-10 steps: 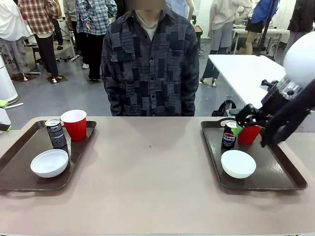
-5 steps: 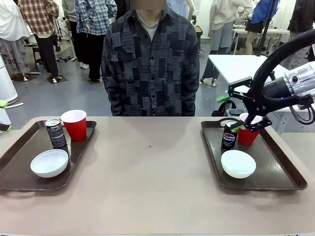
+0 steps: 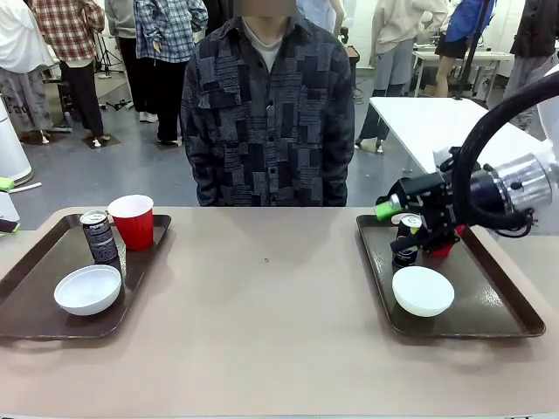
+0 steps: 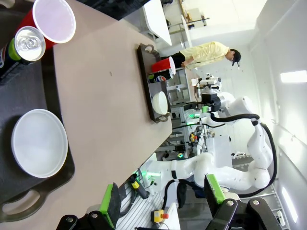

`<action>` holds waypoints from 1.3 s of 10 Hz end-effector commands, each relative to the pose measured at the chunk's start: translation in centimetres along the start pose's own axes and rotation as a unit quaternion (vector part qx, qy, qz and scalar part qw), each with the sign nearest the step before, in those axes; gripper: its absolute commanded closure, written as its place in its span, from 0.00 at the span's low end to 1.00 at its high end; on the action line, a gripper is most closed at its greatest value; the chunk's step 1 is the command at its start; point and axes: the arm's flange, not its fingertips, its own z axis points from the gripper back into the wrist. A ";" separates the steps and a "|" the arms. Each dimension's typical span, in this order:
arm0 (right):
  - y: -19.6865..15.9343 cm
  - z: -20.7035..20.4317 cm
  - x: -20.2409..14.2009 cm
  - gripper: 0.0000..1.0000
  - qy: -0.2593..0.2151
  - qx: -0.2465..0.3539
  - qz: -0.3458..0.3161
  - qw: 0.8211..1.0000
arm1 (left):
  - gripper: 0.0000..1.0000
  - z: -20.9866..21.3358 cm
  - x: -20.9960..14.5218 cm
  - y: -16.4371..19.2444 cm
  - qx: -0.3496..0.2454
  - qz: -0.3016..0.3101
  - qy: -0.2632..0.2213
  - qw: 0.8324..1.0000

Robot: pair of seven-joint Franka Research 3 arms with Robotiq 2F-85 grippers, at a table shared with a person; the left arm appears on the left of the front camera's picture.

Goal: Prepare tableware on both trays.
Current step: Pick up a Picnic Bowl from the table and place it on a Handle tray.

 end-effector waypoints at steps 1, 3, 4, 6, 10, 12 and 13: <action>-3.7 -1.6 -9.6 0.00 0.011 0.012 0.015 1.000 | 0.08 0.2 0.0 -0.1 -0.007 -0.003 -0.002 1.000; -1.5 0.0 -0.1 0.00 0.008 0.006 0.006 1.000 | 0.08 0.2 0.0 -0.1 -0.007 -0.003 -0.002 1.000; -1.5 0.0 -0.1 0.00 0.008 0.006 0.006 1.000 | 0.08 0.2 0.0 -0.1 -0.007 -0.003 -0.002 1.000; -1.5 0.0 -0.1 0.00 0.008 0.006 0.006 1.000 | 0.08 0.2 0.0 -0.1 -0.007 -0.003 -0.002 1.000; -1.5 0.0 -0.1 0.00 0.008 0.006 0.006 1.000 | 0.08 0.2 0.0 -0.1 -0.007 -0.003 -0.002 1.000; -1.5 0.0 -0.1 0.00 0.008 0.006 0.006 1.000 | 0.08 0.2 0.0 -0.1 -0.007 -0.003 -0.002 1.000; -1.5 0.0 -0.1 0.00 0.008 0.006 0.006 1.000 | 0.08 0.2 0.0 -0.1 -0.007 -0.003 -0.002 1.000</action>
